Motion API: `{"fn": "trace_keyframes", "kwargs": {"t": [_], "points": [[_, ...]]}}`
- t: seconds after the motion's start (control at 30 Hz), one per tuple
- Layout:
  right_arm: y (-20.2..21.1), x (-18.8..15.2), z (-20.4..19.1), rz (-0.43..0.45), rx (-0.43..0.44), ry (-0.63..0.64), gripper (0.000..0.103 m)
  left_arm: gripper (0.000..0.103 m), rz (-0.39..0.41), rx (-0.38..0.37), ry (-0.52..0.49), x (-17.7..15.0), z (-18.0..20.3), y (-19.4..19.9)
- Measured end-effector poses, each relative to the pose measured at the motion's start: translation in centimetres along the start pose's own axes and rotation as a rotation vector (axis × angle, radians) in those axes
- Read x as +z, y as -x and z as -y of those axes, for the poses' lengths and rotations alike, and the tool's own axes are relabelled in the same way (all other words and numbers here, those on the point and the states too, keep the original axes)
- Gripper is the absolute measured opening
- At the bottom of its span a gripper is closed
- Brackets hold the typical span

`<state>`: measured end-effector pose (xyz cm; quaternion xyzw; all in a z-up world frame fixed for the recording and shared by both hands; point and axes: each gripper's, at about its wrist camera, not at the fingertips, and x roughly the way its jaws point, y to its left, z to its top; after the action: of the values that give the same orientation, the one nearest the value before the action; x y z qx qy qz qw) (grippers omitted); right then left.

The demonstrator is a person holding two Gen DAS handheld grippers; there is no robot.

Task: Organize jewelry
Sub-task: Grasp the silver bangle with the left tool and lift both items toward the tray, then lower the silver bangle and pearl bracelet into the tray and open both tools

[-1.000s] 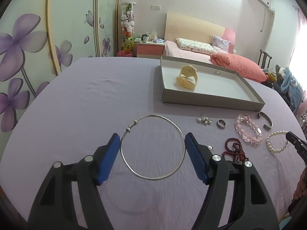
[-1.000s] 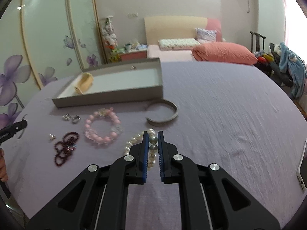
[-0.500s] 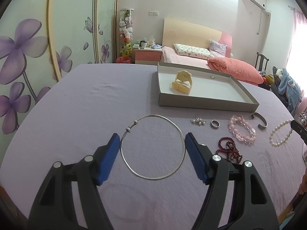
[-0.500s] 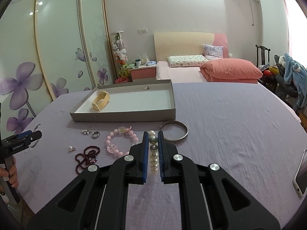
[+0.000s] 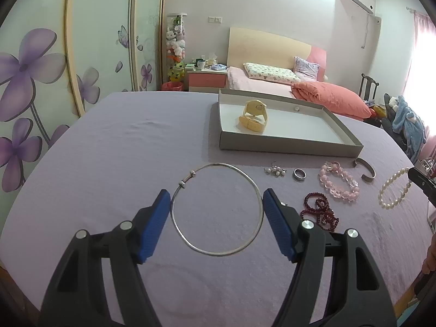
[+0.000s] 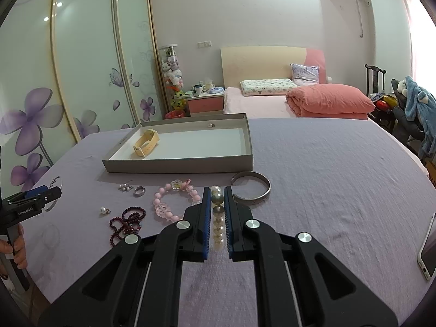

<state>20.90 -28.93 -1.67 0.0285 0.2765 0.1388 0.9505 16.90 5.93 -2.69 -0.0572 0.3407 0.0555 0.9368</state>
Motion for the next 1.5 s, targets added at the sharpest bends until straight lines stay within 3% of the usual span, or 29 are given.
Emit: {"fn": "trace_keyframes", "kwargs": {"t": [0.4,0.6,0.77,1.2,1.5], "points": [[-0.5,3.4,-1.1,0.086,0.01,0.027,0.01,0.068,0.092,-0.019,-0.011,3.2,1.0,0.3],[-1.9,6.7,-1.9,0.157,0.023,0.03,0.01,0.068,0.186,-0.024,-0.005,7.1,1.9,-0.6],[-4.9,9.3,-2.1,0.176,0.028,0.011,0.01,0.068,0.248,-0.017,-0.008,10.8,2.9,-3.6],[-17.1,12.3,-1.8,0.05,0.017,-0.056,0.01,0.068,0.19,-0.061,0.003,16.2,5.5,-14.3],[-21.0,11.6,-1.7,-0.036,0.003,-0.079,0.01,0.068,0.152,-0.057,-0.029,16.9,7.1,-18.6]]}}
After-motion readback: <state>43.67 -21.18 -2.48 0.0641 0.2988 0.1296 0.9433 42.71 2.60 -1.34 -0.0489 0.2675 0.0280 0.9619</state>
